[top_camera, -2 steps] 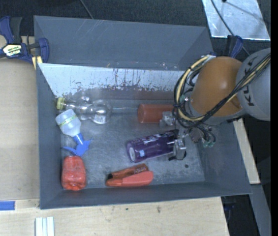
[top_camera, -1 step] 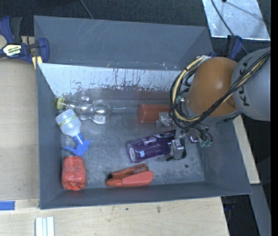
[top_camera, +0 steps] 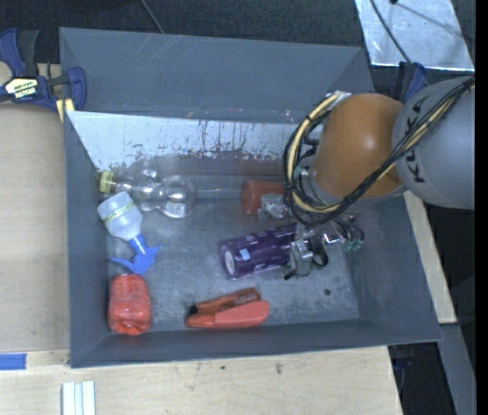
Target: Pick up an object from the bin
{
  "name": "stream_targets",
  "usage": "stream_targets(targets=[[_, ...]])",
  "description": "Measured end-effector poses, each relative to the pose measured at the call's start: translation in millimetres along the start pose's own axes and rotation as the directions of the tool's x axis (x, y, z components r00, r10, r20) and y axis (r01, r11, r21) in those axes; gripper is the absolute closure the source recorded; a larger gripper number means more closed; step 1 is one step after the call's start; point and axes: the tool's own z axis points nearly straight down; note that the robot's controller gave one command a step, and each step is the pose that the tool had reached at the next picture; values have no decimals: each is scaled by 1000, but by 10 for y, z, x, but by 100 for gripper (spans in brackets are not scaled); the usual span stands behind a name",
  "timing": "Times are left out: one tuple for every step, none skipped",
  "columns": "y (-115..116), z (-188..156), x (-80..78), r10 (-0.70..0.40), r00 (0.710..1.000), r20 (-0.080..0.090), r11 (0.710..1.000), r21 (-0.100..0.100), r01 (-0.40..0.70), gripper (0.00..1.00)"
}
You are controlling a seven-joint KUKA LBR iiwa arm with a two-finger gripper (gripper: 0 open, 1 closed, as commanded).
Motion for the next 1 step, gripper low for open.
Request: stream_targets(targets=[[70,304,-80,-2,1000,-7,1000,-2,2,0]])
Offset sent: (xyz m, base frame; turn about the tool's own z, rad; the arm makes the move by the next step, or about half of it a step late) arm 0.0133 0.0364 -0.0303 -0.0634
